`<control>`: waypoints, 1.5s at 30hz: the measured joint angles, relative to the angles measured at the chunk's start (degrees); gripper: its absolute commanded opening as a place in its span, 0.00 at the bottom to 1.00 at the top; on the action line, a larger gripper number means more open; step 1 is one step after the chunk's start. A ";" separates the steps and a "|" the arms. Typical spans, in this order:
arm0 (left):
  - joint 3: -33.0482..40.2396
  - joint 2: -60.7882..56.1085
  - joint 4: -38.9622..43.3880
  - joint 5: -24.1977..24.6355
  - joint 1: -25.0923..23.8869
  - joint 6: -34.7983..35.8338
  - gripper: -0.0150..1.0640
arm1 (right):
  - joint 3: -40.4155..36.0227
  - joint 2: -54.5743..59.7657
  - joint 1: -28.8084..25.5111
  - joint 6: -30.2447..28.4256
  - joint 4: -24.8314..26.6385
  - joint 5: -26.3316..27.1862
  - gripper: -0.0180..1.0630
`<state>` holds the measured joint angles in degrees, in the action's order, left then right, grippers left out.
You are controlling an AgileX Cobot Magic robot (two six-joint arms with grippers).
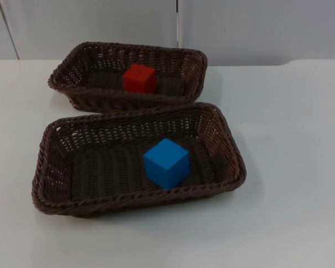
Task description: Pick up one cube with the left hand and place it into the upper basket. Pick up one cube with the right hand and place it into the lower basket.
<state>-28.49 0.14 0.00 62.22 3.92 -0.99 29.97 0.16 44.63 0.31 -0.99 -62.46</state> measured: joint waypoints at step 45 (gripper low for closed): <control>0.00 0.00 0.42 0.00 -3.05 0.00 0.99 | 0.00 0.00 -20.83 0.11 0.00 0.00 0.99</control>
<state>-28.49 0.14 0.42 62.22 0.86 -0.99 29.97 0.16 23.81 0.42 -0.99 -62.46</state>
